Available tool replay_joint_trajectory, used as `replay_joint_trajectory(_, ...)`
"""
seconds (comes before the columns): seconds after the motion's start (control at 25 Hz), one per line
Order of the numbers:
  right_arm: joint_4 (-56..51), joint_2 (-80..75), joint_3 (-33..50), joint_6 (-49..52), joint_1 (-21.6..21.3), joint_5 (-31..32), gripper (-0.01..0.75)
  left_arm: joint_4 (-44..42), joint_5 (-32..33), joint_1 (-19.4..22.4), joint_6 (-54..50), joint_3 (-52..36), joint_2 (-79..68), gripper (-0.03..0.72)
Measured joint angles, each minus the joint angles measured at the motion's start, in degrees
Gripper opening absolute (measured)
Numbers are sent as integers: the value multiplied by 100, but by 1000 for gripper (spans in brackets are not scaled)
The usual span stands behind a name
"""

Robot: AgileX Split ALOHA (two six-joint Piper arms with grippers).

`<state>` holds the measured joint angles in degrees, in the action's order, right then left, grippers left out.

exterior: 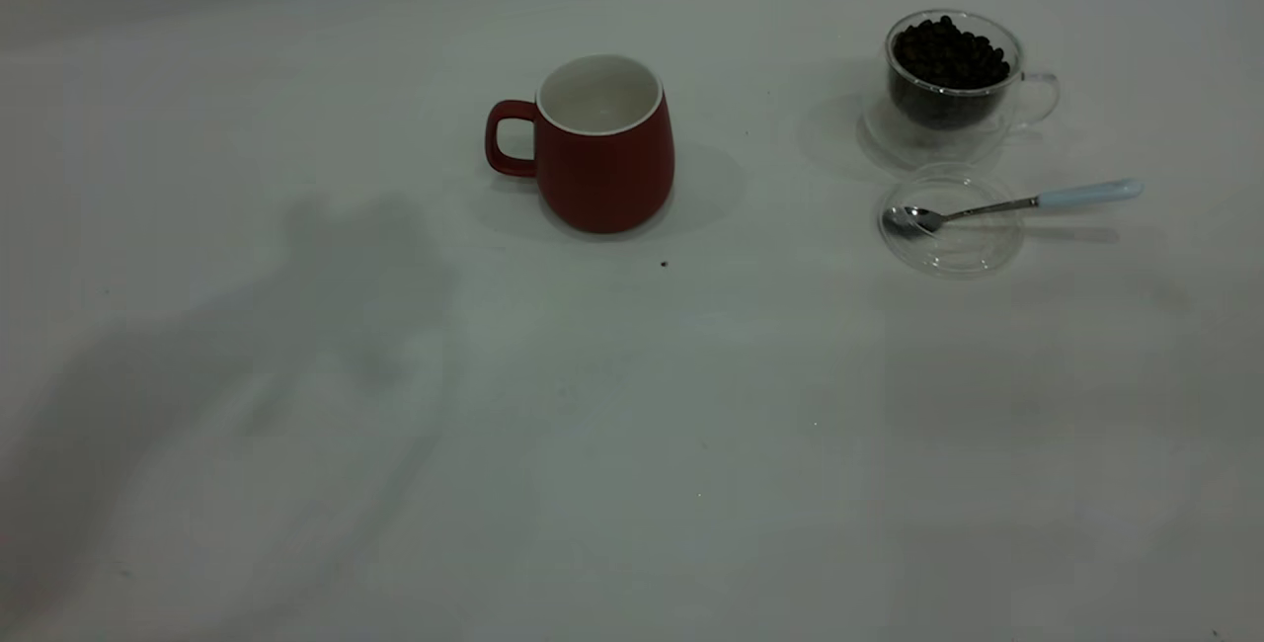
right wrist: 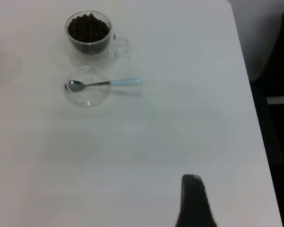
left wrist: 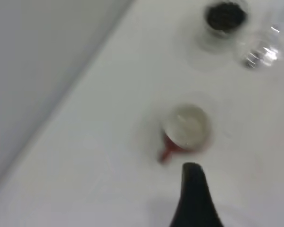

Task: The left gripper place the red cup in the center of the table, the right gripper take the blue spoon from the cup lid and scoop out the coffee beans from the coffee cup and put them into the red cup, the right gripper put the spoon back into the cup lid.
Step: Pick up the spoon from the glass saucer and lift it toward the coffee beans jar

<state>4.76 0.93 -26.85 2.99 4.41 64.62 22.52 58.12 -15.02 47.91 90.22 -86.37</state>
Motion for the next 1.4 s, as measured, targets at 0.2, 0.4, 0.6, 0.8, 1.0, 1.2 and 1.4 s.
replay_joint_trajectory(0.2,0,0,0,0,0,0,543,-800,867,236,-2088,-72,896,587)
replay_joint_trajectory(0.4,0,0,0,0,0,0,543,-1368,867,236,-3162,-937,1923,587)
replay_joint_trajectory(0.6,0,0,0,0,0,0,543,-1613,867,236,-3856,-2596,3102,587)
replay_joint_trajectory(0.8,0,0,0,0,0,0,543,-1624,811,236,-4290,-4540,4234,587)
replay_joint_trajectory(1.0,0,0,0,0,0,0,543,-1636,418,236,-4337,-5840,5271,587)
replay_joint_trajectory(1.2,0,0,0,0,0,0,543,-1636,577,236,-4343,-6194,6169,587)
replay_joint_trajectory(1.4,0,0,0,0,0,0,543,-1629,619,304,-4343,-6194,7205,587)
